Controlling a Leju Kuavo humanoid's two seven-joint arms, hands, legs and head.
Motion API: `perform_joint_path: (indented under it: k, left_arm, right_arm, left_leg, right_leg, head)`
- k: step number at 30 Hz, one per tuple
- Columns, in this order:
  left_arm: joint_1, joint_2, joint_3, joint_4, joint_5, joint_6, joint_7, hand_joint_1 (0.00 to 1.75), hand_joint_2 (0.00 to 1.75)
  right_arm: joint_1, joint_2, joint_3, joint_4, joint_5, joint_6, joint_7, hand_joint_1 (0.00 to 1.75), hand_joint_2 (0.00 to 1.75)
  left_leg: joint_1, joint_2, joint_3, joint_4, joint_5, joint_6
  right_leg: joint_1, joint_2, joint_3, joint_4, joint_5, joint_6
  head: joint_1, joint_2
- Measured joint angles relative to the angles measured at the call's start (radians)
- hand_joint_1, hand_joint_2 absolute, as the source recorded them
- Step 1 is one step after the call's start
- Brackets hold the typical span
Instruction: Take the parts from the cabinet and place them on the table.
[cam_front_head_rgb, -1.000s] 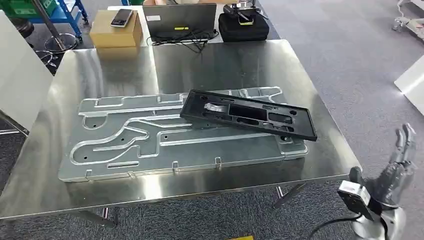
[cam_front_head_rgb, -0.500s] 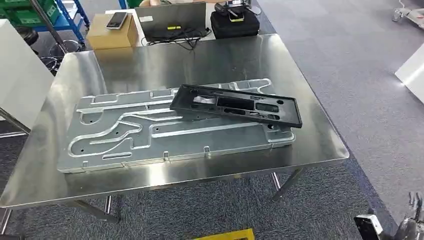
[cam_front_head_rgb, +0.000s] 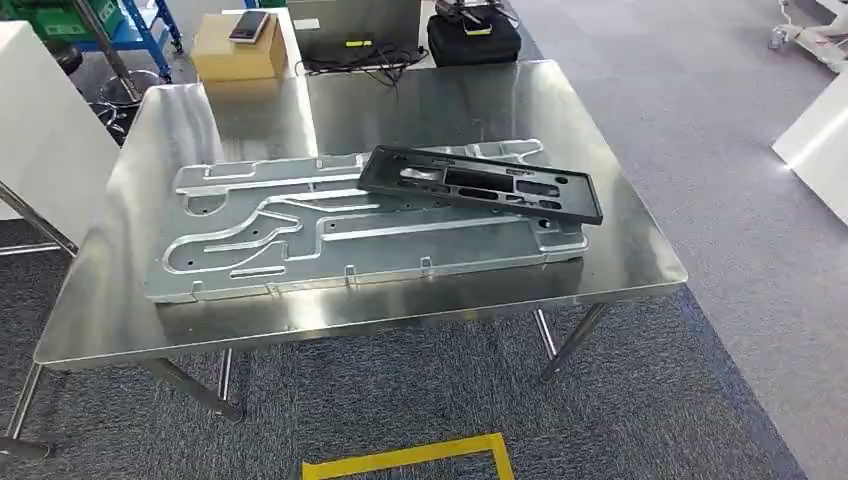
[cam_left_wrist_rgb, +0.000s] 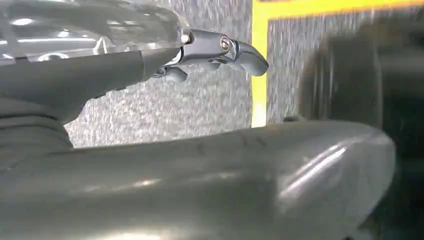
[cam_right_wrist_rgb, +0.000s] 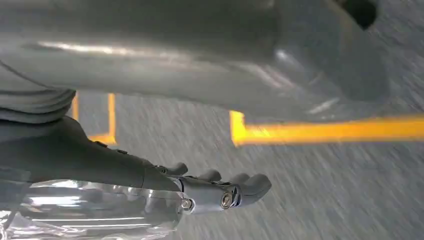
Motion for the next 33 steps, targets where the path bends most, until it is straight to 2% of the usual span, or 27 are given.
perform_joint_path:
  k: [1, 2, 3, 4, 5, 8, 9, 10, 11, 13, 14, 15, 16, 17, 18, 19, 20, 21, 24, 25, 26, 28, 29, 30, 31, 32, 33]
  left_arm:
    - [0.001, -0.002, -0.009, 0.0, 0.0, -0.002, 0.005, 0.0, 0.0]
    - [0.001, -0.003, -0.017, 0.0, 0.0, -0.003, 0.007, 0.0, 0.0]
    - [0.0, -0.003, -0.028, 0.0, 0.0, -0.003, 0.011, 0.0, 0.0]
    - [-0.001, -0.003, -0.035, 0.0, 0.0, -0.004, 0.017, 0.0, 0.0]
    - [-0.001, -0.004, -0.042, 0.0, 0.0, -0.004, 0.02, 0.0, 0.0]
    - [0.0, -0.004, -0.056, 0.001, 0.0, -0.005, 0.025, 0.0, 0.0]
    - [0.004, -0.002, -0.058, 0.005, 0.0, -0.005, 0.025, 0.0, 0.0]
    - [0.007, -0.001, -0.061, 0.006, 0.0, -0.005, 0.024, 0.0, 0.0]
    - [0.008, -0.001, -0.061, 0.007, 0.0, -0.005, 0.024, 0.0, 0.0]
    - [0.011, 0.001, -0.063, 0.008, -0.002, -0.005, 0.024, 0.0, 0.0]
    - [0.012, 0.001, -0.063, 0.009, -0.002, -0.005, 0.024, 0.0, 0.0]
    - [0.012, 0.002, -0.063, 0.011, -0.002, -0.003, 0.024, 0.0, 0.0]
    - [0.013, 0.002, -0.063, 0.013, -0.002, -0.002, 0.024, 0.0, 0.0]
    - [0.015, 0.003, -0.064, 0.016, -0.002, 0.0, 0.024, 0.0, 0.0]
    - [0.013, 0.004, -0.066, 0.018, -0.002, 0.0, 0.023, 0.0, 0.0]
    - [0.01, 0.006, -0.072, 0.019, -0.002, 0.0, 0.022, 0.0, 0.0]
    - [0.003, 0.008, -0.078, 0.019, -0.004, -0.005, 0.02, 0.0, 0.0]
    - [-0.001, 0.013, -0.079, 0.02, -0.002, -0.006, 0.019, 0.0, 0.0]
    - [0.0, 0.015, -0.086, 0.02, 0.0, -0.018, 0.012, 0.0, 0.0]
    - [-0.004, 0.014, -0.09, 0.02, 0.0, -0.02, 0.008, 0.0, 0.0]
    - [-0.008, 0.013, -0.094, 0.02, 0.0, -0.02, 0.002, 0.0, 0.0]
    - [-0.014, 0.011, -0.101, 0.02, -0.002, -0.018, -0.007, 0.0, 0.0]
    - [-0.015, 0.01, -0.103, 0.019, -0.002, -0.017, -0.011, 0.0, 0.0]
    - [-0.015, 0.008, -0.104, 0.019, -0.002, -0.017, -0.013, 0.0, 0.0]
    - [-0.016, 0.006, -0.106, 0.019, -0.002, -0.018, -0.015, 0.0, 0.0]
    - [-0.018, 0.005, -0.109, 0.019, -0.002, -0.02, -0.014, 0.0, 0.0]
    - [-0.019, 0.005, -0.114, 0.018, -0.003, -0.021, -0.012, 0.0, 0.0]
  right_arm:
    - [-0.003, 0.003, -0.004, 0.012, -0.006, 0.013, 0.01, 0.0, 0.0]
    - [-0.007, 0.005, -0.008, 0.022, -0.014, 0.028, 0.02, 0.0, 0.0]
    - [-0.012, 0.006, -0.015, 0.029, -0.019, 0.044, 0.033, 0.0, 0.0]
    - [-0.019, 0.009, -0.022, 0.036, -0.024, 0.06, 0.044, 0.0, 0.0]
    - [-0.024, 0.01, -0.026, 0.039, -0.026, 0.07, 0.051, 0.0, 0.0]
    - [-0.029, 0.022, -0.039, 0.058, -0.022, 0.095, 0.082, 0.0, 0.0]
    - [-0.029, 0.031, -0.043, 0.064, -0.022, 0.102, 0.095, 0.0, 0.0]
    - [-0.033, 0.035, -0.046, 0.067, -0.019, 0.105, 0.103, 0.0, 0.0]
    - [-0.033, 0.039, -0.047, 0.068, -0.019, 0.107, 0.105, 0.0, 0.0]
    - [-0.03, 0.047, -0.048, 0.073, -0.018, 0.11, 0.108, 0.0, 0.0]
    - [-0.03, 0.049, -0.051, 0.075, -0.018, 0.11, 0.111, 0.0, 0.0]
    - [-0.03, 0.053, -0.053, 0.076, -0.018, 0.111, 0.117, 0.0, 0.0]
    - [-0.03, 0.056, -0.054, 0.077, -0.018, 0.11, 0.121, 0.0, 0.0]
    - [-0.031, 0.062, -0.054, 0.079, -0.013, 0.11, 0.124, 0.0, 0.0]
    - [-0.03, 0.067, -0.054, 0.079, -0.005, 0.111, 0.126, 0.0, 0.0]
    - [-0.03, 0.071, -0.054, 0.08, 0.001, 0.113, 0.129, 0.0, 0.0]
    - [-0.029, 0.072, -0.053, 0.081, 0.005, 0.113, 0.129, 0.0, 0.0]
    - [-0.025, 0.078, -0.053, 0.083, 0.007, 0.109, 0.13, 0.0, 0.0]
    - [-0.027, 0.078, -0.055, 0.083, 0.001, 0.075, 0.116, 0.0, 0.0]
    - [-0.031, 0.078, -0.058, 0.082, -0.001, 0.069, 0.109, 0.0, 0.0]
    - [-0.032, 0.077, -0.061, 0.082, -0.005, 0.069, 0.1, 0.0, 0.0]
    - [-0.031, 0.071, -0.065, 0.082, -0.011, 0.076, 0.097, 0.0, 0.0]
    - [-0.031, 0.069, -0.068, 0.082, -0.012, 0.077, 0.096, 0.0, 0.0]
    - [-0.032, 0.067, -0.071, 0.082, -0.016, 0.077, 0.095, 0.0, 0.0]
    - [-0.032, 0.066, -0.074, 0.082, -0.021, 0.076, 0.092, 0.0, 0.0]
    - [-0.033, 0.063, -0.077, 0.082, -0.026, 0.075, 0.088, 0.0, 0.0]
    - [-0.033, 0.061, -0.079, 0.082, -0.029, 0.075, 0.081, 0.0, 0.0]
  left_leg:
    - [0.001, 0.001, -0.016, 0.006, 0.007, -0.002]
    - [0.002, 0.001, -0.032, 0.012, 0.014, -0.005]
    - [0.002, 0.0, -0.045, 0.019, 0.02, -0.009]
    - [0.002, 0.0, -0.051, 0.026, 0.026, -0.014]
    - [-0.001, -0.001, -0.058, 0.03, 0.031, -0.021]
    - [0.003, 0.0, -0.059, 0.02, 0.059, -0.042]
    - [0.001, -0.002, -0.064, 0.021, 0.062, -0.049]
    - [0.006, -0.004, -0.076, 0.038, 0.026, -0.052]
    - [0.007, -0.005, -0.09, 0.081, -0.037, -0.056]
    - [0.009, -0.004, -0.122, 0.232, -0.158, -0.065]
    - [0.01, -0.004, -0.13, 0.295, -0.178, -0.069]
    - [0.01, -0.004, -0.123, 0.327, -0.164, -0.07]
    - [0.01, -0.004, -0.099, 0.318, -0.13, -0.07]
    - [0.011, -0.003, -0.062, 0.278, -0.092, -0.07]
    - [0.011, 0.002, -0.001, 0.199, -0.059, -0.069]
    - [0.01, 0.028, 0.073, 0.101, -0.065, -0.068]
    - [0.002, 0.058, 0.132, 0.005, -0.102, -0.065]
    - [-0.002, 0.049, 0.131, -0.006, -0.108, -0.045]
    - [-0.003, 0.033, 0.111, -0.01, -0.08, -0.021]
    - [0.001, 0.035, 0.097, -0.011, -0.066, -0.014]
    - [0.001, 0.034, 0.081, -0.011, -0.054, -0.003]
    - [-0.001, 0.029, 0.05, -0.01, -0.03, 0.004]
    - [-0.001, 0.027, 0.033, -0.01, -0.018, 0.003]
    - [-0.002, 0.027, 0.015, -0.007, -0.006, 0.002]
    - [-0.001, 0.026, 0.0, -0.002, 0.005, 0.0]
    - [-0.001, 0.025, -0.02, 0.004, 0.015, -0.003]
    - [0.0, 0.025, -0.039, 0.011, 0.024, -0.006]
  right_leg:
    - [-0.001, 0.0, 0.033, -0.023, 0.035, 0.0]
    - [-0.002, 0.0, 0.087, -0.085, 0.072, -0.002]
    - [-0.002, 0.001, 0.155, -0.175, 0.09, -0.007]
    - [-0.002, 0.006, 0.22, -0.263, 0.069, -0.014]
    - [0.006, 0.007, 0.255, -0.33, 0.045, -0.021]
    - [0.014, 0.006, 0.237, -0.327, 0.058, -0.038]
    - [0.004, 0.003, 0.227, -0.337, 0.075, -0.048]
    - [0.005, -0.002, 0.215, -0.337, 0.087, -0.056]
    - [0.005, -0.004, 0.202, -0.337, 0.097, -0.067]
    - [0.011, -0.006, 0.173, -0.336, 0.12, -0.07]
    - [0.013, -0.007, 0.156, -0.333, 0.131, -0.07]
    - [0.014, -0.007, 0.138, -0.328, 0.142, -0.07]
    - [0.015, -0.007, 0.12, -0.323, 0.151, -0.069]
    - [0.015, -0.018, 0.105, -0.317, 0.158, -0.069]
    - [0.015, -0.021, 0.088, -0.31, 0.165, -0.066]
    - [0.016, -0.026, 0.077, -0.3, 0.172, -0.062]
    - [0.022, -0.031, 0.07, -0.291, 0.175, -0.057]
    - [0.021, -0.042, 0.072, -0.289, 0.181, -0.05]
    - [0.02, -0.058, 0.066, -0.295, 0.206, -0.029]
    - [0.012, -0.035, 0.058, -0.281, 0.177, -0.02]
    - [0.013, -0.015, 0.044, -0.244, 0.109, -0.014]
    - [0.011, -0.003, 0.019, -0.112, -0.014, -0.009]
    - [0.01, -0.001, 0.012, -0.05, -0.043, -0.007]
    - [0.01, 0.0, 0.015, -0.009, -0.037, -0.006]
    - [0.01, 0.0, 0.033, -0.006, -0.004, -0.006]
    - [0.01, 0.0, 0.07, -0.039, 0.043, -0.006]
    - [0.009, 0.0, 0.128, -0.11, 0.083, -0.009]
  head:
    - [0.0, 0.0]
    - [0.0, 0.0]
    - [0.0, 0.0]
    - [0.0, 0.0]
    - [0.0, 0.0]
    - [0.0, 0.0]
    - [0.0, 0.0]
    - [0.0, 0.0]
    - [0.0, 0.0]
    - [0.0, 0.0]
    - [0.0, 0.0]
    - [0.0, 0.0]
    - [0.0, 0.0]
    - [0.0, 0.0]
    - [0.0, 0.0]
    - [0.0, 0.0]
    - [0.0, 0.0]
    - [0.0, 0.0]
    - [0.0, 0.0]
    - [0.0, 0.0]
    - [0.0, 0.0]
    - [0.0, 0.0]
    - [0.0, 0.0]
    - [0.0, 0.0]
    - [0.0, 0.0]
    - [0.0, 0.0]
    - [0.0, 0.0]
